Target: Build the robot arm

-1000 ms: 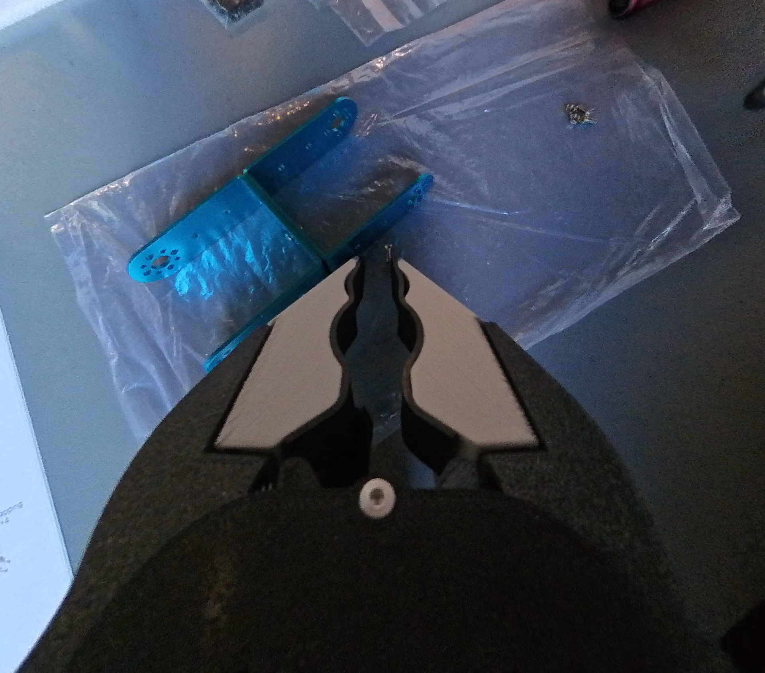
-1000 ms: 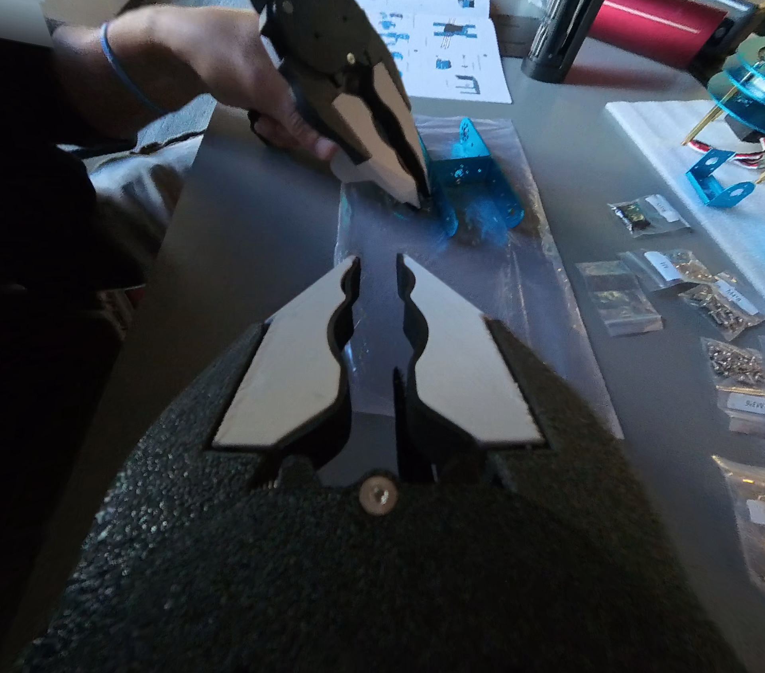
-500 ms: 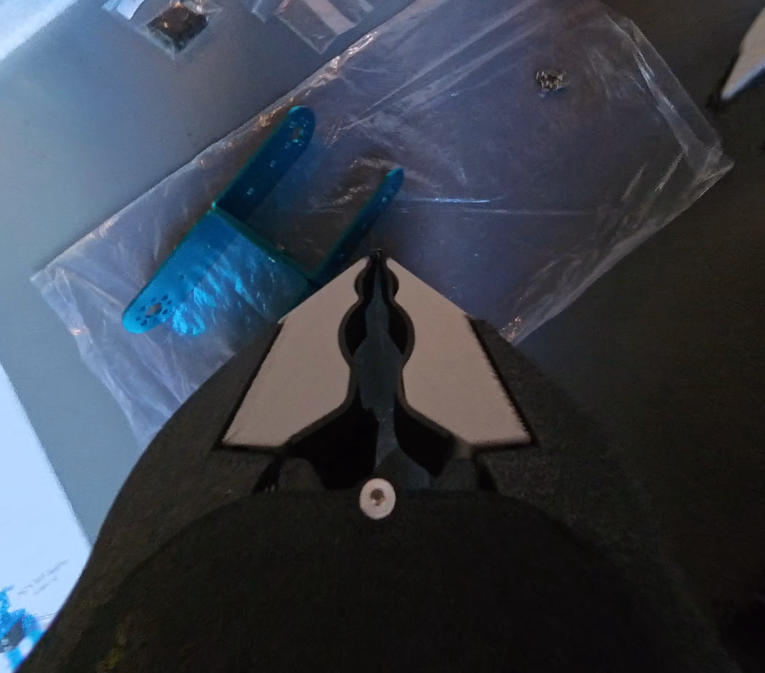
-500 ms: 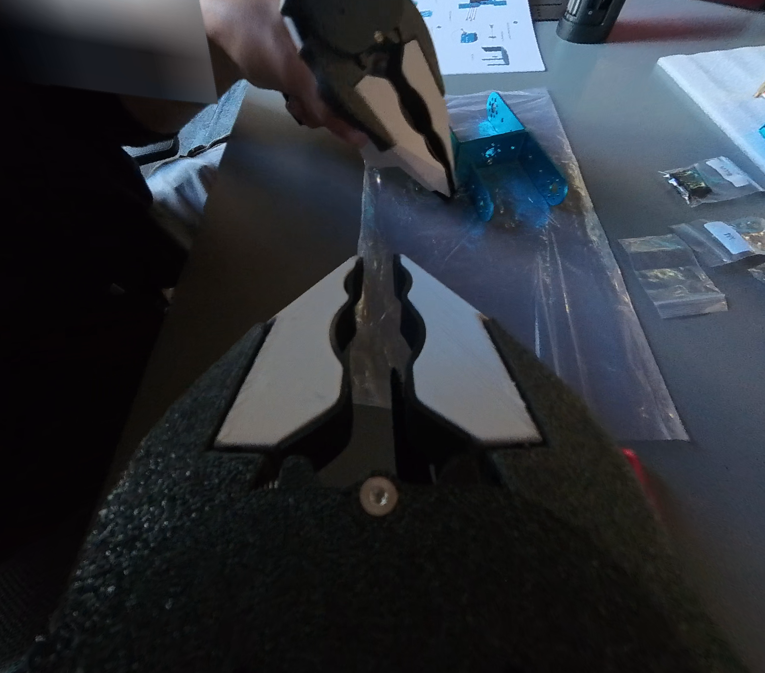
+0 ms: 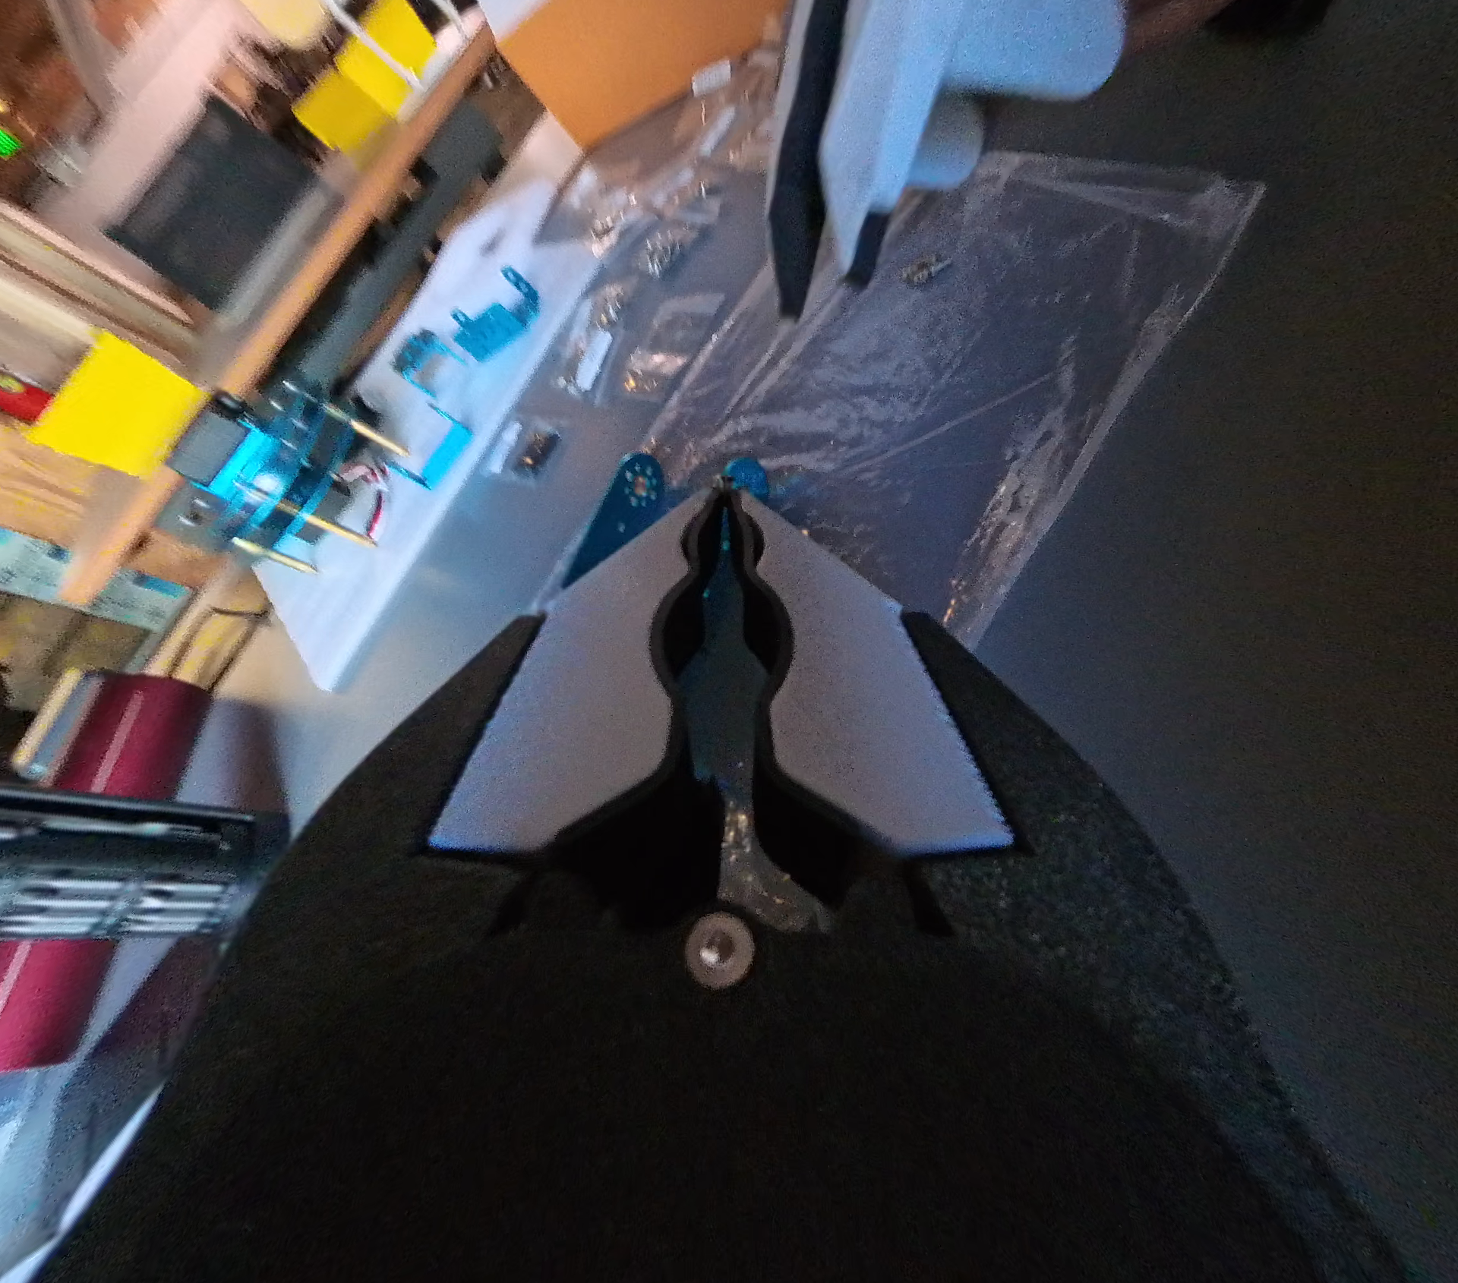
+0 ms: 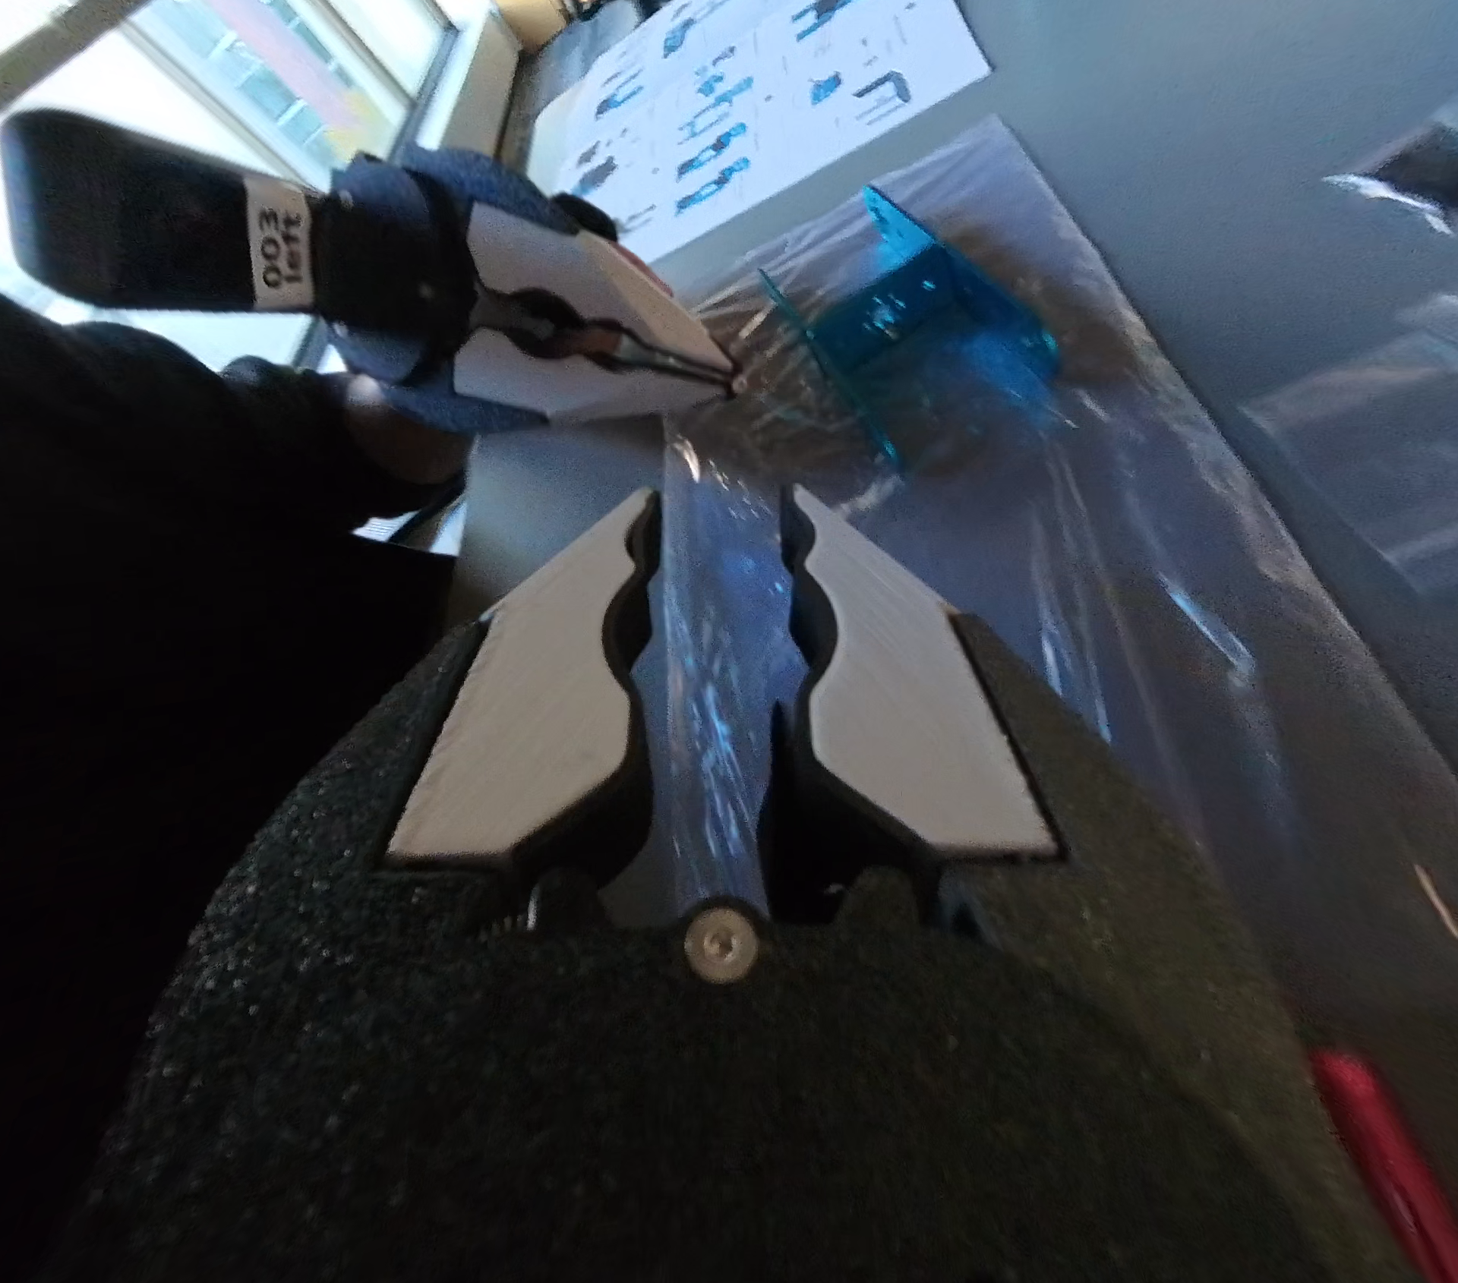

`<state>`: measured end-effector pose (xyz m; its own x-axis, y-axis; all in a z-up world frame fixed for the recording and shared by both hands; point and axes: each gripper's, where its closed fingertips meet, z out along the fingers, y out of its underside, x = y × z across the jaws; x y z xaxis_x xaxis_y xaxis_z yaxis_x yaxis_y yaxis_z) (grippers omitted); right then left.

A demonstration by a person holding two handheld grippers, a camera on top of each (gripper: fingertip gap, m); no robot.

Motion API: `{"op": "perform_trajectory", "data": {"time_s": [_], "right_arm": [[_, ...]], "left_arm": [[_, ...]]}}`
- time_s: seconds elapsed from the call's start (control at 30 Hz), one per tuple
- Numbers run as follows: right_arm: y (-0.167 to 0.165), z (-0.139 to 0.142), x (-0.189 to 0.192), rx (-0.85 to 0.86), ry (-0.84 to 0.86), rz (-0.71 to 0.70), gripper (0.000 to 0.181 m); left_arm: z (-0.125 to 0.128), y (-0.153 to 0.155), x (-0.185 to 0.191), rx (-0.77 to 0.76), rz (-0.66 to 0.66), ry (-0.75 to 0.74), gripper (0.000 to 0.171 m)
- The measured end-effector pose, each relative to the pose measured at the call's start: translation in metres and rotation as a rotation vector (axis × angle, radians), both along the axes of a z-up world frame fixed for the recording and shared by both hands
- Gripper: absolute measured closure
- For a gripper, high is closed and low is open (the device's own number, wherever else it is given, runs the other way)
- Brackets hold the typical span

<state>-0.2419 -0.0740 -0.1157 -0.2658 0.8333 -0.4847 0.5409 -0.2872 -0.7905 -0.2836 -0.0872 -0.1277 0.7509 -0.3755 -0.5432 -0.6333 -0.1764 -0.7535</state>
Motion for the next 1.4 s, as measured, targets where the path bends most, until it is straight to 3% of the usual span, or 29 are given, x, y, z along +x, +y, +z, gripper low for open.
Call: {"op": "perform_trajectory", "data": {"time_s": [0.17,0.37,1.17,1.4], "right_arm": [[-0.024,0.009,-0.033,-0.072,0.075,0.042,0.16],[-0.029,0.008,-0.033,-0.004,0.101,0.047,0.164],[-0.036,0.001,-0.032,0.016,0.073,0.075,0.178],[-0.028,0.001,-0.028,0.14,0.084,0.121,0.179]], "left_arm": [[0.01,-0.009,0.003,0.127,-0.031,0.066,0.171],[0.021,-0.014,0.004,0.175,-0.034,0.028,0.171],[0.013,-0.017,0.016,0.139,-0.087,0.043,0.171],[0.011,-0.013,-0.003,0.085,-0.009,-0.07,0.171]]}}
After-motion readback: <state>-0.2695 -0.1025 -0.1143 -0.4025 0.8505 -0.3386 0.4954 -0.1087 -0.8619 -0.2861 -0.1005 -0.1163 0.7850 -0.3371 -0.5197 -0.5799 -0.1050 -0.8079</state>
